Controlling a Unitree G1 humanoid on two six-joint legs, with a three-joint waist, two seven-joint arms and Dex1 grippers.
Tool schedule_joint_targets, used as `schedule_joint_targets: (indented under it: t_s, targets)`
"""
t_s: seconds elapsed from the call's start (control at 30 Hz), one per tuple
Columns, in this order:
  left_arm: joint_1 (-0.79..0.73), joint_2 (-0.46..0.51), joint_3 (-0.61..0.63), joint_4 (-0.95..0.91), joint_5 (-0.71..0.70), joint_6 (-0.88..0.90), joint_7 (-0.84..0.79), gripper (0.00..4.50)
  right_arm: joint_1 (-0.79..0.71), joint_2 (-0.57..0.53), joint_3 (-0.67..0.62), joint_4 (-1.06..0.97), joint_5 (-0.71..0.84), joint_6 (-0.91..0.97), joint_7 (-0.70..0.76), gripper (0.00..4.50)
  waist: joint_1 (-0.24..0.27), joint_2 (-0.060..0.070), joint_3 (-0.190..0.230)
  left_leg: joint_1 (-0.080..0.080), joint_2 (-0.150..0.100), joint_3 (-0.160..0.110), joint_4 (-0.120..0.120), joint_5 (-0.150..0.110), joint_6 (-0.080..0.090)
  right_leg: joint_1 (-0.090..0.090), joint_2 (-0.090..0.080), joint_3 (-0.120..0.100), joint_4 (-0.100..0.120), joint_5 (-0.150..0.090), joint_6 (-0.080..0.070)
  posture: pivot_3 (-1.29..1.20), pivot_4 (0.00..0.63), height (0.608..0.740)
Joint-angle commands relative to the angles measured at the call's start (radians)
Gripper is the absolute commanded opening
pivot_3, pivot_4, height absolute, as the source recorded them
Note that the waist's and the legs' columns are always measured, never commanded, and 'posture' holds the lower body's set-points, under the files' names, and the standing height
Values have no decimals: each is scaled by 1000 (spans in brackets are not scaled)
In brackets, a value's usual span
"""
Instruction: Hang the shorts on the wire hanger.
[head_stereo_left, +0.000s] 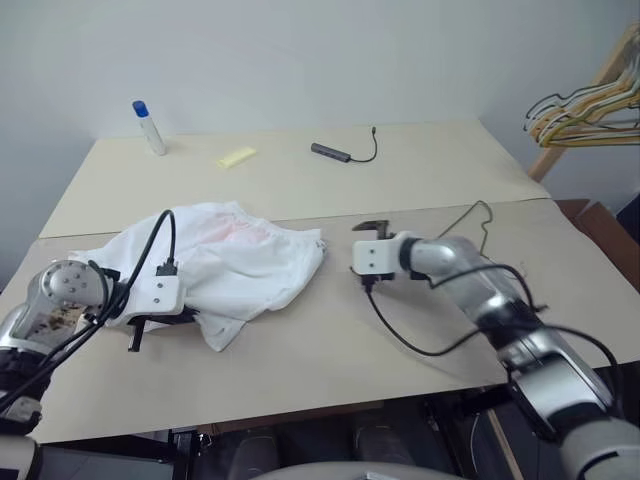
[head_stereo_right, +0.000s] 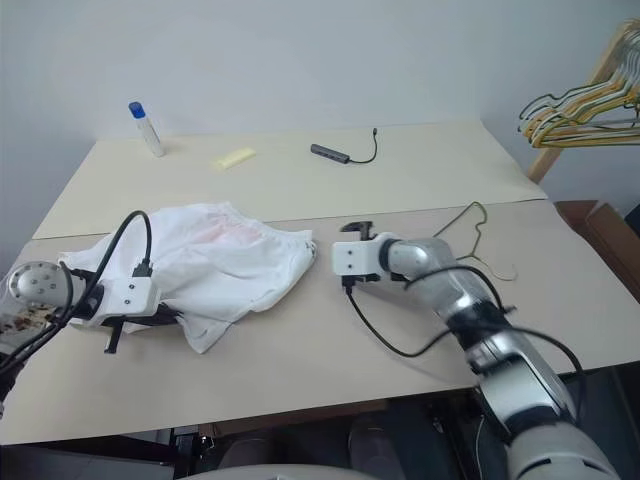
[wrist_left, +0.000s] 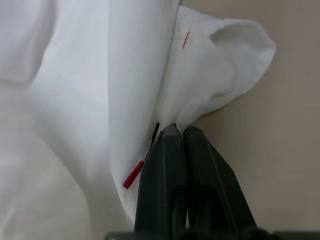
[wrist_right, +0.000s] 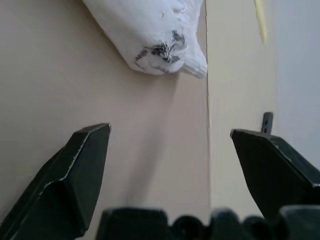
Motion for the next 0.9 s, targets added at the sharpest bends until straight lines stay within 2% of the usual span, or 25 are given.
schedule_joint_targets:
  t_s: [0.03,0.27,0.37,0.7,0.73,0.83,0.9]
  targets:
    - [20,27,50,-64,-29,23,2,47,-98,61,29,203,-64,-150,-119,4500,0,0,0,0,0,0,0,0,0,0,0,0,0,0,0,50,0,740]
    - [78,36,87,-135,-42,66,14,47,-210,150,86,426,-154,-332,-223,4500,1,0,0,3,-1,-2,0,0,0,-1,-1,-1,8,-1,-1,75,0,740]
    - [91,41,97,-152,-45,77,15,0,-238,180,99,486,-179,-361,-252,3892,1,0,0,4,-1,-3,0,0,0,-1,0,-2,12,-2,-3,80,0,740]
    - [111,46,116,-165,-43,95,20,0,-293,244,112,593,-235,-319,-349,256,3,0,0,4,-1,-4,0,0,0,-2,0,-3,14,-3,-4,83,0,740]
    - [102,40,111,-152,-28,87,35,0,-298,248,116,602,-246,-301,-367,23,4,0,0,4,-1,-4,0,0,0,-2,0,-3,14,-3,-4,83,0,740]
    - [47,3,78,-79,37,61,101,0,-313,254,140,626,-293,-236,-434,23,7,1,0,4,-1,-4,0,0,-1,-2,0,-3,14,-3,-4,74,0,740]
    - [-26,-30,25,27,149,-18,186,0,-319,251,144,645,-312,-175,-472,23,13,1,1,4,-1,-5,0,1,-1,-2,0,-3,14,-3,-4,64,0,740]
